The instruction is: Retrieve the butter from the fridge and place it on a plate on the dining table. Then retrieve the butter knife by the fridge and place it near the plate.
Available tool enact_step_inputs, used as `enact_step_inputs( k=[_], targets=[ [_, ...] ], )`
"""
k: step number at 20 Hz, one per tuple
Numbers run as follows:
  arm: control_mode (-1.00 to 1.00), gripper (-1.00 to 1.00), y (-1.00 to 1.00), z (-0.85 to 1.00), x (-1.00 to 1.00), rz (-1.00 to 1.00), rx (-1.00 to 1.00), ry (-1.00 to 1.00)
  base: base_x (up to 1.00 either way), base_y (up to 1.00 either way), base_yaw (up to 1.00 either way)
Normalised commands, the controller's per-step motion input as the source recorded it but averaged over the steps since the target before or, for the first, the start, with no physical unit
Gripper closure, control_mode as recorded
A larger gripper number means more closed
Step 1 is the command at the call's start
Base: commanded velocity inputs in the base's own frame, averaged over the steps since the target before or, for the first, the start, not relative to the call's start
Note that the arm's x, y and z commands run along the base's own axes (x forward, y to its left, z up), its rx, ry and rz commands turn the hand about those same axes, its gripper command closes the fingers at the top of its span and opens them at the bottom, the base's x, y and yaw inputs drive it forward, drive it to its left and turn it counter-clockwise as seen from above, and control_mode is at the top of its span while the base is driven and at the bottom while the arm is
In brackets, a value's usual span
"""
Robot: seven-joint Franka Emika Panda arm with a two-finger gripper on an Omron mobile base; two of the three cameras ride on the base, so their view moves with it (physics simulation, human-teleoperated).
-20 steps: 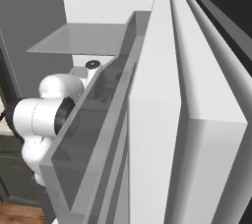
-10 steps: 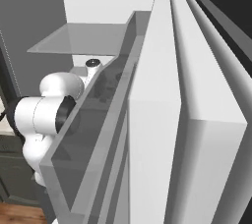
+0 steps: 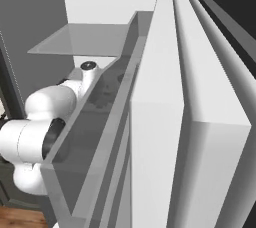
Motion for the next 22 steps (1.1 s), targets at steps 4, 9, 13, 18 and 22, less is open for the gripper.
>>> enact_step_inputs(
  k=[4,9,13,18,22],
  targets=[
    [-1.0,1.0,0.0,0.51,-1.0,-0.08,0.0,0.03,0.0,0.0,0.0],
    [-1.0,1.0,0.0,0.05,-1.0,-0.11,0.0,0.16,0.0,0.0,0.0],
    [-1.0,1.0,0.17,0.08,-1.0,-0.2,0.0,0.07,0.0,0.0,0.0],
    [-1.0,1.0,0.04,0.18,-0.61,-0.3,0.08,0.05,0.0,0.0,0.0],
    [-1.0,1.0,-0.01,0.21,-0.69,-0.19,0.0,0.06,0.0,0.0,0.0]
  ],
)
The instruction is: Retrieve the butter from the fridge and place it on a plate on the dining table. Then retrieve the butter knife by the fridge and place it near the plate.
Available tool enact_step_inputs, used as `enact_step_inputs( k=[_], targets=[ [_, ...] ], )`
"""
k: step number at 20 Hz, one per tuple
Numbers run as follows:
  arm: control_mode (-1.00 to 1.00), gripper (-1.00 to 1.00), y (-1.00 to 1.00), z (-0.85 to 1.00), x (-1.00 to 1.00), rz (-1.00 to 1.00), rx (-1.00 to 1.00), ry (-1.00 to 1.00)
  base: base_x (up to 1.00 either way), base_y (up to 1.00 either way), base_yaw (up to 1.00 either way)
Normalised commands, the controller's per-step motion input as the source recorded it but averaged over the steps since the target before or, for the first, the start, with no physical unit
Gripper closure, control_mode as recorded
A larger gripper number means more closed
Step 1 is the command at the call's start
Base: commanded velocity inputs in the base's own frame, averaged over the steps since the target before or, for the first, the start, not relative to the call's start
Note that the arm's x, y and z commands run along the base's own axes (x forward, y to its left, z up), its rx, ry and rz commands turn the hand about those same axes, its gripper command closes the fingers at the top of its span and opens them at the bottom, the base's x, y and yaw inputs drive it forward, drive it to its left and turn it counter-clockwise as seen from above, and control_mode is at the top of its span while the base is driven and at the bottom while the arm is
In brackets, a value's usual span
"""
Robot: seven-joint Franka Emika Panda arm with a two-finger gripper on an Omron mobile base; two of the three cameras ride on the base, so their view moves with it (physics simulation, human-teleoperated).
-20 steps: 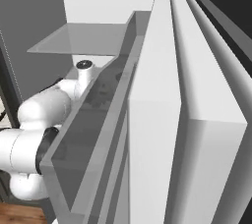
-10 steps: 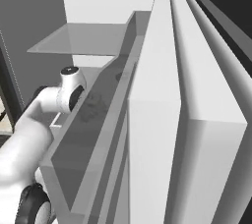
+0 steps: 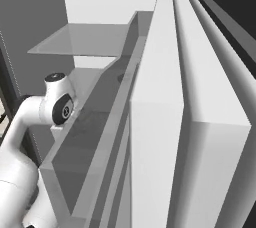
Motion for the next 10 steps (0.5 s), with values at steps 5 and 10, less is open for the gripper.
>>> enact_step_inputs(
  k=[5,10],
  targets=[
    [-1.0,1.0,-0.09,0.57,-0.49,0.11,-0.03,0.03,0.0,0.0,0.0],
    [-1.0,1.0,-0.05,0.36,-0.18,0.3,0.0,0.06,0.0,0.0,0.0]
  ],
)
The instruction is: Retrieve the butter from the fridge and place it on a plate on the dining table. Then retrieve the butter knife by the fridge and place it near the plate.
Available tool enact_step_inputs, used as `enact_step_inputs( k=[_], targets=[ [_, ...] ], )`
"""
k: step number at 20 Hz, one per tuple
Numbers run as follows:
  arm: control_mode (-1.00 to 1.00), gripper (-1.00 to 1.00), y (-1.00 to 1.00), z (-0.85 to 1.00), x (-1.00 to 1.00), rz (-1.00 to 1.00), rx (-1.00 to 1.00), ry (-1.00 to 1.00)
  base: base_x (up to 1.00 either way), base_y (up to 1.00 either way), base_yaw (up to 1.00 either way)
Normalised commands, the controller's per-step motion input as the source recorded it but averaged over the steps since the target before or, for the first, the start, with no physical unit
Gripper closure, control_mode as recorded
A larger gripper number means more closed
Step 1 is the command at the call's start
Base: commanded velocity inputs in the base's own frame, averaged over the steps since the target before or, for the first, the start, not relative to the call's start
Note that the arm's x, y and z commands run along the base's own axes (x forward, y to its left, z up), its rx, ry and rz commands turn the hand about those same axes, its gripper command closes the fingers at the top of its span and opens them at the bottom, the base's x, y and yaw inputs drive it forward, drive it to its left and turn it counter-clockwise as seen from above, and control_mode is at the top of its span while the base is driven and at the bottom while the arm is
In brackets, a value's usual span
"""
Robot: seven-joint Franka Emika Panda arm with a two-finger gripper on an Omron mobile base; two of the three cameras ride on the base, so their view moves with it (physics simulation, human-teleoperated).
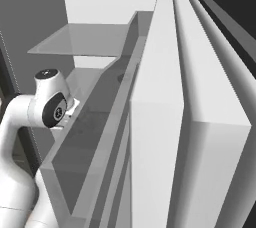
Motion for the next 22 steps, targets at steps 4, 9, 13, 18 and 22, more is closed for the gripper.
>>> enact_step_inputs(
  k=[4,9,13,18,22],
  targets=[
    [-1.0,1.0,0.0,0.29,-0.21,0.09,0.02,0.08,0.0,0.0,0.0],
    [-1.0,1.0,0.0,0.0,0.0,0.0,0.0,0.0,0.0,0.0,0.0],
    [1.0,1.0,0.0,0.0,-0.01,0.0,0.0,0.0,-0.08,0.09,0.0],
    [1.0,1.0,0.0,0.0,0.0,0.0,0.0,0.0,-0.61,0.97,-0.39],
    [1.0,1.0,0.0,0.0,0.0,0.0,0.0,0.0,-0.58,0.71,-0.6]
  ],
)
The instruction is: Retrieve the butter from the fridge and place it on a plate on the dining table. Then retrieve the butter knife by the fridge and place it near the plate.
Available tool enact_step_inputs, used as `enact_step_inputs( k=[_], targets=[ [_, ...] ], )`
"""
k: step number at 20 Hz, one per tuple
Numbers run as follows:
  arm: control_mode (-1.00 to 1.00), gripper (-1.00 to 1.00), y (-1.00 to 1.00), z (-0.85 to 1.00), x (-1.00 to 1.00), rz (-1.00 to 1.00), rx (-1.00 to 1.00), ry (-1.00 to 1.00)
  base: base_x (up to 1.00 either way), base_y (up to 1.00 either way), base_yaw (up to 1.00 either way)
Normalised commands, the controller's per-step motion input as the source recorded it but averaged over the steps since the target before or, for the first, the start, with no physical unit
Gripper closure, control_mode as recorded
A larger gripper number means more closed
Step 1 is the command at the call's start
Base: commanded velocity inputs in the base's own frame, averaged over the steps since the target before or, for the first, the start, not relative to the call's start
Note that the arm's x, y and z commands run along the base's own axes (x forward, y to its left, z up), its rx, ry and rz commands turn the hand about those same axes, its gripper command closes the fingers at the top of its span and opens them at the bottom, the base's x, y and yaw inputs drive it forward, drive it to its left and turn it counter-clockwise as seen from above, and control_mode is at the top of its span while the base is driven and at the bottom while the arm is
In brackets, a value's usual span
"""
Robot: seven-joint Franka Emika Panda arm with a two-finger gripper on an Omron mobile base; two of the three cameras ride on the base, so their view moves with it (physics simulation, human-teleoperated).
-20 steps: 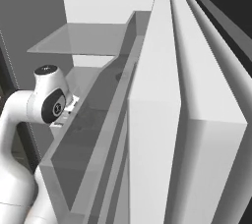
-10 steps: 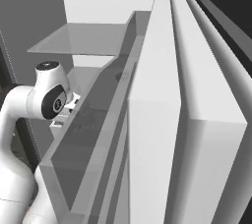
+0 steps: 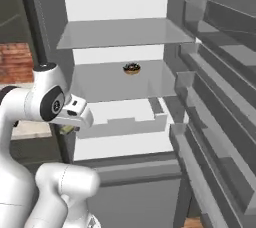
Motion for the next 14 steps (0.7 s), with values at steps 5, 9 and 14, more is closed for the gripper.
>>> enact_step_inputs(
  k=[5,9,14],
  targets=[
    [1.0,1.0,0.0,0.0,0.0,0.0,0.0,0.0,-0.93,0.23,-0.75],
    [1.0,1.0,0.0,0.0,0.0,0.0,0.0,0.0,-0.97,0.16,-0.78],
    [1.0,1.0,0.0,0.0,0.0,0.0,0.0,0.0,-0.85,0.04,-0.77]
  ],
)
